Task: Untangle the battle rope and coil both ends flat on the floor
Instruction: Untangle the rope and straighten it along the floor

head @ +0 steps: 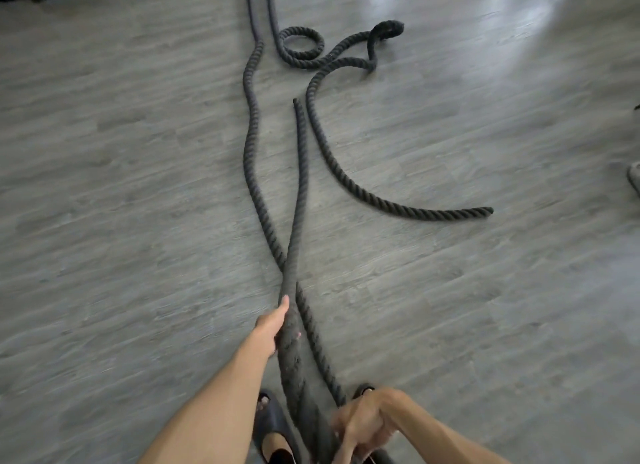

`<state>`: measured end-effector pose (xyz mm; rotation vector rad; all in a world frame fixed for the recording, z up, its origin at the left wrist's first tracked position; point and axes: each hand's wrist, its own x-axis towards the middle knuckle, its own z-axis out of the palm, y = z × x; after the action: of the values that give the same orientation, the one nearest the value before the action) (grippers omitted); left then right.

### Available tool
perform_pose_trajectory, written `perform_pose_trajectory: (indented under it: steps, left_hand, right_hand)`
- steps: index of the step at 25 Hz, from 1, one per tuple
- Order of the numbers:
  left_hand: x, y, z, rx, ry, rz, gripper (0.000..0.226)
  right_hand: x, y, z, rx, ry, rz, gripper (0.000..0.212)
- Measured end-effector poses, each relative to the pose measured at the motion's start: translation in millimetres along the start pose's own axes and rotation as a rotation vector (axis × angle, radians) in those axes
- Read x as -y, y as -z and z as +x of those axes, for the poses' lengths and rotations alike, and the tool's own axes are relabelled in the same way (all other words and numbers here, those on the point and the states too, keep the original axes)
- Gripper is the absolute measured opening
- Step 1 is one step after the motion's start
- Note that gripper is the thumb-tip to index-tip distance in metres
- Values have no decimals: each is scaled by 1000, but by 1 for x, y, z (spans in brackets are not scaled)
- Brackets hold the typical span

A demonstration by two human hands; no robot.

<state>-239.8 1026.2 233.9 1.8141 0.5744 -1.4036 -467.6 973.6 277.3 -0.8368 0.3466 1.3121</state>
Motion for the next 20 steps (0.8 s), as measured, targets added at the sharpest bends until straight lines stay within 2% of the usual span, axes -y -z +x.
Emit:
perform_pose_trajectory:
  steps: [2, 3, 4, 6, 8, 11, 14, 17, 20]
  left_hand:
    - [25, 16, -11, 94, 36, -7, 39]
    - [34, 19, -22, 180, 62, -2, 31]
    - [41, 20, -29, 269, 77, 8, 25]
    - [48, 16, -41, 415, 76, 79, 20]
    - [48, 0, -56, 558, 35, 149, 26]
    - [44, -37, -69, 716, -31, 249, 39]
    - [42, -65, -76, 786, -28, 364, 42]
    - [40, -77, -80, 794, 42, 458, 44]
    - [17, -82, -84, 778, 9, 576, 51]
  right_hand:
    - [-3, -2, 0, -38, -24, 20, 54]
    - [-2, 2, -3, -122, 3, 105, 59]
    - [2, 8, -10, -254, 69, 242, 61]
    - [8, 25, -19, -600, 246, 524, 49]
    - [19, 48, -26, -869, 304, 664, 39]
    - [27, 74, -29, -1009, 243, 681, 51]
    - [18, 94, -42, -1162, 258, 805, 50]
    - [-4, 115, -70, -1234, 346, 1003, 38]
    - [-26, 130, -90, -1248, 396, 1108, 44]
